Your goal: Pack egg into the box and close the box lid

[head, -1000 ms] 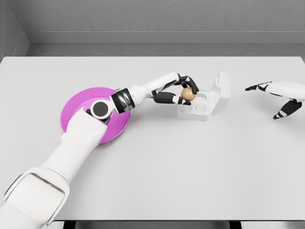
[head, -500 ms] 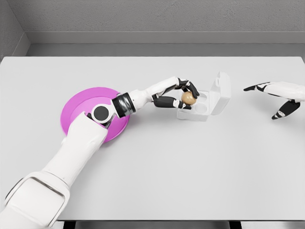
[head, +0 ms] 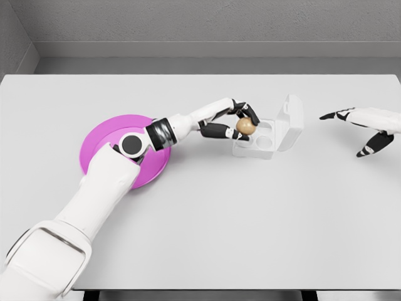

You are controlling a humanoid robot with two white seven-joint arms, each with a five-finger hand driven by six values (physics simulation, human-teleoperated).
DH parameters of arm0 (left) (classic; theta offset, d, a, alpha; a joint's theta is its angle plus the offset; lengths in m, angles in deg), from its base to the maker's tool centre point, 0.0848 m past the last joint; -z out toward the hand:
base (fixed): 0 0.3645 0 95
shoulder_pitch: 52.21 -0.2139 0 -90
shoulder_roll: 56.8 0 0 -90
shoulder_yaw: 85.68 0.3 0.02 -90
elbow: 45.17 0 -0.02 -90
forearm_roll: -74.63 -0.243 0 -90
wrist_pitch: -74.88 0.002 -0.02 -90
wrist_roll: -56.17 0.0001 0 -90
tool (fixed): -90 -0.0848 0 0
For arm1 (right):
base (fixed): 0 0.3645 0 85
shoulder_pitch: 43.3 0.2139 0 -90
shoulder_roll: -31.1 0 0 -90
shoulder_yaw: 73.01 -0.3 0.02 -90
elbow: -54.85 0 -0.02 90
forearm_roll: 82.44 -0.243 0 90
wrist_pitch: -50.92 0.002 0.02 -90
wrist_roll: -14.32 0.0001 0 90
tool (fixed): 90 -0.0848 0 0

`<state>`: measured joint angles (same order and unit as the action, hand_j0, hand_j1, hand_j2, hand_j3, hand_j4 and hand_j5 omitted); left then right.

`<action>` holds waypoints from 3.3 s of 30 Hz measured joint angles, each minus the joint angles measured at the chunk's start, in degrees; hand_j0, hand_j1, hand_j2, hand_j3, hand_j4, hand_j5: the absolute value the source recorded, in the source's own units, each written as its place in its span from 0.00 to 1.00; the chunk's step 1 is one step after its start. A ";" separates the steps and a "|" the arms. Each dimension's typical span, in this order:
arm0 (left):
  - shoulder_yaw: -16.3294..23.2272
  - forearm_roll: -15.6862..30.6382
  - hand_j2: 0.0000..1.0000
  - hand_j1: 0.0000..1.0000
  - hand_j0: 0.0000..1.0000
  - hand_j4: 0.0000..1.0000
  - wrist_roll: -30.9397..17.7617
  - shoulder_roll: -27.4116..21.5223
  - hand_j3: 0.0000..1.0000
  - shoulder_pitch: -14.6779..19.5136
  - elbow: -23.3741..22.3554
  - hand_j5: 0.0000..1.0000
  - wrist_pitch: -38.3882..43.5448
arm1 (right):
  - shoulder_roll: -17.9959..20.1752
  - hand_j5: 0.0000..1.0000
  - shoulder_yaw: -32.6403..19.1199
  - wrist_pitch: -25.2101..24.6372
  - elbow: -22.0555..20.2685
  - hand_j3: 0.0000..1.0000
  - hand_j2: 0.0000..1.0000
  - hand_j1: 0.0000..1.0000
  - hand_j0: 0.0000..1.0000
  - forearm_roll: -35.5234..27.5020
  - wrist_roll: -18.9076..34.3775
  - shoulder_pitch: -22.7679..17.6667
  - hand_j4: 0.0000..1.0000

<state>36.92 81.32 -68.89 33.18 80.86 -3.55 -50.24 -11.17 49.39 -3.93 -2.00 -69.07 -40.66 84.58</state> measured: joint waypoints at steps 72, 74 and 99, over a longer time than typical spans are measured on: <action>1.15 0.45 0.90 0.90 0.90 0.90 0.05 0.00 0.90 1.67 2.41 0.90 0.03 | -0.58 1.00 0.00 -0.01 0.53 1.00 1.00 1.00 1.00 -0.02 0.00 0.26 1.00; 1.11 0.50 0.90 0.90 0.90 0.90 0.04 0.00 0.90 1.58 3.46 0.90 0.02 | -0.59 1.00 -0.04 -0.01 1.19 1.00 1.00 1.00 1.00 -0.02 0.00 0.53 1.00; 13.75 25.71 1.00 1.00 1.00 1.00 0.04 -21.79 1.00 5.27 25.57 1.00 0.01 | -1.53 1.00 2.24 0.00 0.46 1.00 1.00 1.00 1.00 0.17 0.00 1.41 1.00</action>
<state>50.67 107.03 -68.84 11.39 86.13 22.02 -50.23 -12.70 51.63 -3.93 -1.54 -68.90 -40.66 85.99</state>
